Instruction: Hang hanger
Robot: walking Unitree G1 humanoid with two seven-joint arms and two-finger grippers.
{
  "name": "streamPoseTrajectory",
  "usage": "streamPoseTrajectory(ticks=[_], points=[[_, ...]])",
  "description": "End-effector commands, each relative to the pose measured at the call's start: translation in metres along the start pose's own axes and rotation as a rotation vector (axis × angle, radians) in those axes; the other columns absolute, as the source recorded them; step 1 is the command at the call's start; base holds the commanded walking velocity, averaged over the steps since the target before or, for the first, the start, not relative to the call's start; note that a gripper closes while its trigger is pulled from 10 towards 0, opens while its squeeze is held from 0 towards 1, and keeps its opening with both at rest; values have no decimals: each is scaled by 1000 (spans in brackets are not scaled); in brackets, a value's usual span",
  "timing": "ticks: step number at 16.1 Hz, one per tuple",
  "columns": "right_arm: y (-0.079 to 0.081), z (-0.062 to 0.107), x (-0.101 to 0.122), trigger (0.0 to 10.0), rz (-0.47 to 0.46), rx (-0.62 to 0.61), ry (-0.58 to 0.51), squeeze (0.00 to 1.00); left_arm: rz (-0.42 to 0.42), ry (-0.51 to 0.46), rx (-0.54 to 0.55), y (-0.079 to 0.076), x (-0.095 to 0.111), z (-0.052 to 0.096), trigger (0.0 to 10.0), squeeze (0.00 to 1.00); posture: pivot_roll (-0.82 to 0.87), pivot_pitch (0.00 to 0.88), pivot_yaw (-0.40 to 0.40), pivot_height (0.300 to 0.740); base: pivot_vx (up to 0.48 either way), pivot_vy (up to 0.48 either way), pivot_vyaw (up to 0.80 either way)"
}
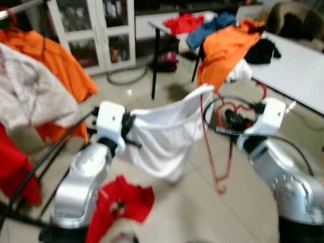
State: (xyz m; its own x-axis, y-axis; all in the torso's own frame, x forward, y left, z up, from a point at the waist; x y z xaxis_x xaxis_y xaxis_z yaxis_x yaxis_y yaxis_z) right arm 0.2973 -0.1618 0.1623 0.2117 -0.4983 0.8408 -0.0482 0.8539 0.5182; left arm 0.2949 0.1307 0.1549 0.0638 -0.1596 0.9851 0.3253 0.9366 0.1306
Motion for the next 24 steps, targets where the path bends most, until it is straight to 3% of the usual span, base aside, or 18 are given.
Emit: streamPoseTrajectory(ticks=[1,5,7,8,9,12,18,20,21,23,24], points=[[2,2,11,10000,-31,-5,-44,0,-12,-6,-26,-2,4,-4,10000,0,-169,27,-15,740,0,0,0],[7,-4,16,10000,-256,-33,-65,0,-69,-40,-112,-11,11,-8,10000,0,-174,31,-4,740,0,0,0],[2,-10,17,10000,-426,-99,-72,0,-85,-56,-162,-21,14,-9,10000,0,-180,32,2,740,0,0,0],[2,-11,19,10000,-437,-99,-68,0,-96,-54,-165,-21,14,-10,10000,0,-181,31,1,740,0,0,0],[5,-13,23,10000,-369,-84,-48,0,-105,-56,-166,-20,14,-10,10000,0,-182,32,-1,740,0,0,0],[0,-13,24,10000,-467,-118,-59,0,-113,-77,-160,-16,18,-6,10000,0,-178,29,-7,740,0,0,0],[-26,-15,20,10000,-827,-335,-94,0,-158,-130,-223,-22,26,-5,10000,0,-173,18,-10,740,0,0,0],[-25,-16,25,10000,-795,-329,-114,0,-156,-108,-252,-26,21,-5,10000,0,-175,16,-9,740,0,0,0],[-16,-18,34,10000,-686,-281,-115,0,-171,-71,-258,-26,14,-6,10000,0,-177,8,-6,740,0,0,0],[-10,-18,39,10000,-642,-259,-122,0,-162,-51,-228,-20,10,-8,10000,0,-181,2,-1,740,0,0,0],[-11,-17,39,10000,-441,-263,-101,0,-136,-54,-202,-16,11,-8,10000,0,-178,0,-3,740,0,0,0]])
Point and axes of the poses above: a point about 5 cm out from each wrist's last joint towards the gripper, its own z axis pointing back from the gripper into the wrist, its own x axis along the axis of the wrist's last joint, y = z × x, the point moved 2 cm from there along -z, pointing out of the wrist towards the gripper, and after that the axes turned 4 degrees about -z, right-handed, at the moved point
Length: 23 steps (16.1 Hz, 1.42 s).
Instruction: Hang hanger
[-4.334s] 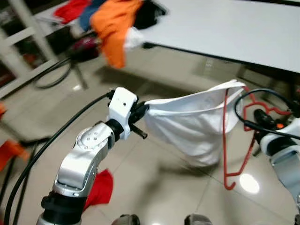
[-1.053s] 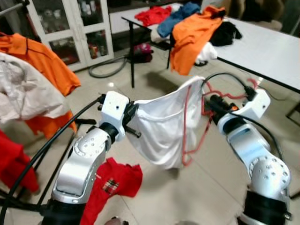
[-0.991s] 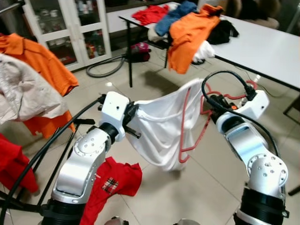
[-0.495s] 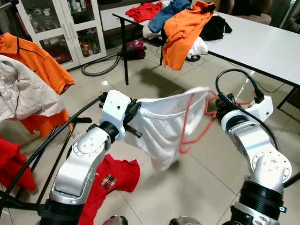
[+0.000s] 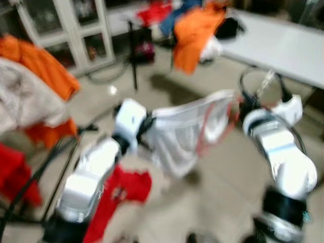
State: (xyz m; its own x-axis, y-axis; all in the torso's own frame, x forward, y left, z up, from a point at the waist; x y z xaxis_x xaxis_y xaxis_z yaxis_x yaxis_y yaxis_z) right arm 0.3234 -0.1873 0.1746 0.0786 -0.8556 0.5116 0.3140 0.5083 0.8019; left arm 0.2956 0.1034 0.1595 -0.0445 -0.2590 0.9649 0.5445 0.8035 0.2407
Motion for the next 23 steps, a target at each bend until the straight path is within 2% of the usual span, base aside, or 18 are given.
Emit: streamPoseTrajectory(ticks=[1,2,3,4,5,7,8,10,13,15,17,19,21,23], points=[[13,5,5,10000,285,72,-39,0,9,2,52,11,-1,3,10000,0,-177,0,-7,740,0,0,0],[14,7,-3,10000,529,117,-1,0,6,10,65,13,-5,4,10000,0,-180,0,-8,740,0,0,0],[15,13,-17,10000,736,196,91,0,0,23,81,17,-9,6,10000,0,-178,4,-9,740,0,0,0],[13,15,-20,10000,806,212,112,0,-6,28,84,18,-10,7,10000,0,-179,2,-8,740,0,0,0],[0,21,-27,10000,932,225,194,0,-4,30,91,20,-9,8,10000,0,-175,5,-11,740,0,0,0],[-19,28,-33,10000,1031,241,286,0,7,43,95,21,-11,10,10000,0,-178,7,-3,740,0,0,0],[-33,34,-37,10000,1136,267,359,0,4,57,89,19,-14,11,10000,0,-180,9,0,740,0,0,0],[-43,39,-38,10000,1173,283,420,0,-4,64,79,17,-15,12,10000,0,-177,8,-3,740,0,0,0],[-50,42,-33,10000,1086,296,450,0,-22,78,63,14,-15,15,10000,0,-173,9,-9,740,0,0,0],[-48,51,-41,10000,1018,412,503,0,-65,88,15,9,-11,18,10000,0,-163,16,-12,740,0,0,0],[-48,54,-41,10000,1017,443,526,0,-79,78,-17,6,-6,19,10000,0,-162,18,-13,740,0,0,0],[-54,53,-35,10000,1003,390,539,0,-69,68,-36,4,-1,21,10000,0,-163,24,-15,740,0,0,0],[-51,52,-35,10000,1018,401,504,0,-23,66,-2,5,-2,25,10000,0,-156,28,-22,740,0,0,0],[-34,51,-36,10000,1007,471,347,0,120,13,115,16,3,25,10000,0,-145,31,-30,740,0,0,0]])
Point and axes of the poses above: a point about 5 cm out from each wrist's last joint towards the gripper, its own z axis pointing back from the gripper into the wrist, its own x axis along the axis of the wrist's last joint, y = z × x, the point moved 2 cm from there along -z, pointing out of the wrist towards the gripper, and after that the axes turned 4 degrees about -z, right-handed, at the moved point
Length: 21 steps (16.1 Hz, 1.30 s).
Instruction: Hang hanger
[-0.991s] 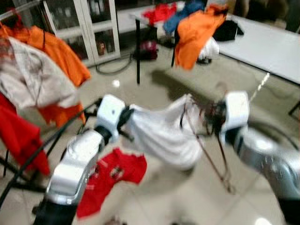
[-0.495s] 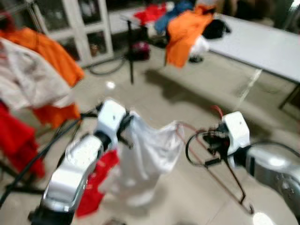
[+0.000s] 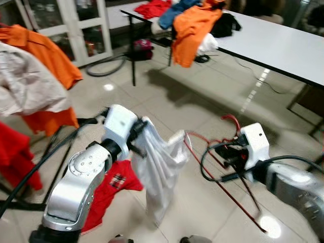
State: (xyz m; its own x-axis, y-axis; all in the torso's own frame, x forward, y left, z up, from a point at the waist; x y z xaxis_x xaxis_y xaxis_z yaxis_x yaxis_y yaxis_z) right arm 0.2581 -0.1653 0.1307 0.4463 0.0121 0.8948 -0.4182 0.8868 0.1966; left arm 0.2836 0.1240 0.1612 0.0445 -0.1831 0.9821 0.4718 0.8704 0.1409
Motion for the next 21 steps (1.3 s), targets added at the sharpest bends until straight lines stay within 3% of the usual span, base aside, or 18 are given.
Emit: streamPoseTrajectory(ticks=[1,3,4,5,7,9,10,11,12,13,14,16,18,19,21], points=[[1,4,24,10000,36,-38,-161,0,-3,-68,50,7,14,5,10000,0,-143,30,-29,740,0,0,0],[7,7,33,10000,65,-57,-248,0,8,-101,77,9,20,6,10000,0,-140,25,-29,740,0,0,0],[8,7,28,10000,153,-83,-217,0,-6,-114,88,11,23,6,10000,0,-143,19,-23,740,0,0,0],[11,8,25,10000,145,-64,-216,0,-22,-126,84,11,25,5,10000,0,-146,14,-19,740,0,0,0],[22,8,5,10000,161,7,-142,0,-17,-145,69,8,29,2,10000,0,-155,5,-5,740,0,0,0],[22,8,-12,10000,153,-9,-49,0,-19,-151,66,8,30,-2,10000,0,-161,2,6,740,277,0,0],[23,10,-28,10000,215,14,66,0,-20,-153,65,8,31,-3,10000,0,-163,0,15,740,304,0,0],[21,12,-32,10000,272,6,85,0,-21,-157,64,7,32,-4,10000,0,-161,0,16,740,319,0,0],[25,12,-28,10000,168,18,28,0,-26,-155,63,8,32,-4,10000,0,-163,0,18,740,326,0,0],[29,16,-33,10000,272,64,80,0,-31,-152,68,9,31,-3,10000,0,-164,0,20,740,330,0,0],[33,19,-38,10000,244,103,95,0,-29,-151,71,9,31,-2,10000,0,-165,0,21,740,330,0,0],[36,23,-33,10000,194,121,61,0,-29,-150,68,8,30,-2,10000,0,-168,0,22,740,330,0,0],[36,25,-21,10000,104,103,-30,0,-82,-138,38,1,30,-1,10000,0,-170,0,28,740,392,0,0],[26,24,-16,10000,164,21,-46,0,-53,-154,31,-3,35,0,10000,0,-172,0,28,740,326,0,0],[18,24,-4,10000,174,-56,-127,0,-36,-166,30,-4,37,2,10000,0,-171,5,24,740,322,0,0]])
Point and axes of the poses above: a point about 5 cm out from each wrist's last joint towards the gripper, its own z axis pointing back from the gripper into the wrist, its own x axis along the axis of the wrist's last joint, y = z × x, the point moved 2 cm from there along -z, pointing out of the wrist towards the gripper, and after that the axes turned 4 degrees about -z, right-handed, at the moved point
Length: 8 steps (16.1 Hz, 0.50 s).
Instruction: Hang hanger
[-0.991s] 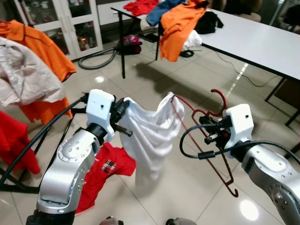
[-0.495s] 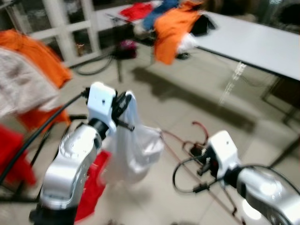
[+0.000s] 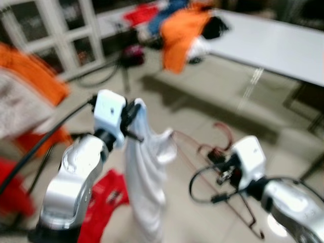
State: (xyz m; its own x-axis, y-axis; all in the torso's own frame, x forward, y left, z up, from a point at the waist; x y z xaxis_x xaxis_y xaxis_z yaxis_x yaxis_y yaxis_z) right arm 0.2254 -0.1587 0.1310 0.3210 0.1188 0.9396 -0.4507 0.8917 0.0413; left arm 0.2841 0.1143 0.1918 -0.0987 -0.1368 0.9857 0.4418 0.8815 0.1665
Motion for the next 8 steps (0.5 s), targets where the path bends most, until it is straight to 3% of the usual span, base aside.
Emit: streamPoseTrajectory(ticks=[1,4,8], points=[[-6,-1,15,10000,26,-50,-79,0,-17,-13,16,5,4,1,10000,0,-171,10,19,740,326,0,0],[-15,-5,31,10000,6,-139,-191,0,-5,-12,64,18,2,0,10000,0,-167,17,9,740,329,0,0],[-20,-6,37,10000,10,-188,-224,0,-10,-8,79,21,1,3,10000,0,-164,19,5,740,385,0,0]])
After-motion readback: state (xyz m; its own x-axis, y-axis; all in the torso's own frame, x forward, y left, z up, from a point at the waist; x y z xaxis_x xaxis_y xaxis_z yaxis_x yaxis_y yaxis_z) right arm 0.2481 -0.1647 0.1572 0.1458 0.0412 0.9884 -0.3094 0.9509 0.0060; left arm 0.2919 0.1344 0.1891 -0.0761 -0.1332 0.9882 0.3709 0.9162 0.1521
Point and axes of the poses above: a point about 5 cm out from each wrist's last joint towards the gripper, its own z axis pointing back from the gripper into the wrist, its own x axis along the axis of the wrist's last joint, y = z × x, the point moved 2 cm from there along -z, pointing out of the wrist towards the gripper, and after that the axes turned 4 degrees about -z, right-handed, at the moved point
